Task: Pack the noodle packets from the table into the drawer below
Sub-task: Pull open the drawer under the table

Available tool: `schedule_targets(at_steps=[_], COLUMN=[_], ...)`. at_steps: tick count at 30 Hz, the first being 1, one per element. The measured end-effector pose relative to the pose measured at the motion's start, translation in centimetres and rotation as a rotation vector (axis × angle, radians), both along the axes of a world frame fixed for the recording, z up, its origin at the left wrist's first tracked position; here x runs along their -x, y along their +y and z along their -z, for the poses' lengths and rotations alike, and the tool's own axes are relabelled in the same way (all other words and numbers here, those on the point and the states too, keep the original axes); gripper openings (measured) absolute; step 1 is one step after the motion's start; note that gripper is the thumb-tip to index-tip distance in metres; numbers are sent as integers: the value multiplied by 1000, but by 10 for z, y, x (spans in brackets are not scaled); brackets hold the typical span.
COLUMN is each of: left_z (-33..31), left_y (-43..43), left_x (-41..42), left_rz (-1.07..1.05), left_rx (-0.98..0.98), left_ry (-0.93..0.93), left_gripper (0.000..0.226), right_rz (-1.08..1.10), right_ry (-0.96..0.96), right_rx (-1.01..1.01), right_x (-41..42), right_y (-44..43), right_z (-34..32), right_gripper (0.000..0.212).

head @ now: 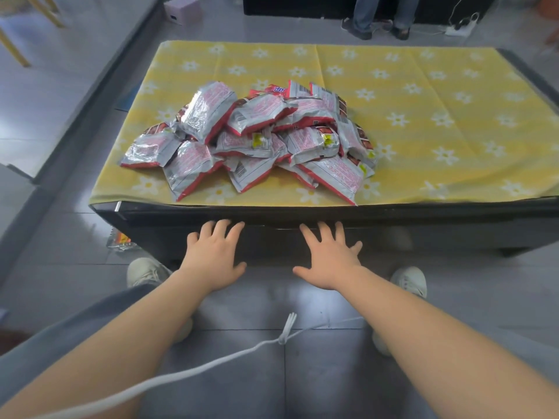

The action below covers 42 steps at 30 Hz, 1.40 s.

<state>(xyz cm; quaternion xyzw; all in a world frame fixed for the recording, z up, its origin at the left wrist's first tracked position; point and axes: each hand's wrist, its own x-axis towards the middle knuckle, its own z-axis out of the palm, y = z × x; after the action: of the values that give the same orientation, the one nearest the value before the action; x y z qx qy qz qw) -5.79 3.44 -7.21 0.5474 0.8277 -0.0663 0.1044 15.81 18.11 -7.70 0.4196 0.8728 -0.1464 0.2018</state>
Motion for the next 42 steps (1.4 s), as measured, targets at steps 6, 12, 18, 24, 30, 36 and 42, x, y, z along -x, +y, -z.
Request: schedule_targets(at_steps=[6, 12, 18, 24, 30, 36, 42], left_z=[-2, -5, -11, -22, -33, -45, -49], left_y=[-21, -46, -70, -100, -119, -133, -141], left_x=[-13, -29, -46, -64, -79, -89, -95], left_rz=[-8, -29, -12, -19, -36, -66, -83], left_rx=[10, 70, 222, 308, 342, 404, 497], left_ry=[-26, -90, -151, -225, -293, -402, -510], left_gripper=[76, 67, 65, 62, 58, 53, 42], right_rz=[-42, -134, -221, -259, -251, -275, -322], right_ry=[-50, -56, -49, -107, -100, -109, -214], right_rx=[8, 96, 238, 227, 314, 361, 390], right_x=[-11, -24, -33, -48, -57, -67, -72], right_y=[-10, -32, -67, -104, -121, -137, -153], right_z=[-11, -17, -21, -28, -34, -38, -45], right_gripper=[83, 81, 83, 83, 77, 68, 69])
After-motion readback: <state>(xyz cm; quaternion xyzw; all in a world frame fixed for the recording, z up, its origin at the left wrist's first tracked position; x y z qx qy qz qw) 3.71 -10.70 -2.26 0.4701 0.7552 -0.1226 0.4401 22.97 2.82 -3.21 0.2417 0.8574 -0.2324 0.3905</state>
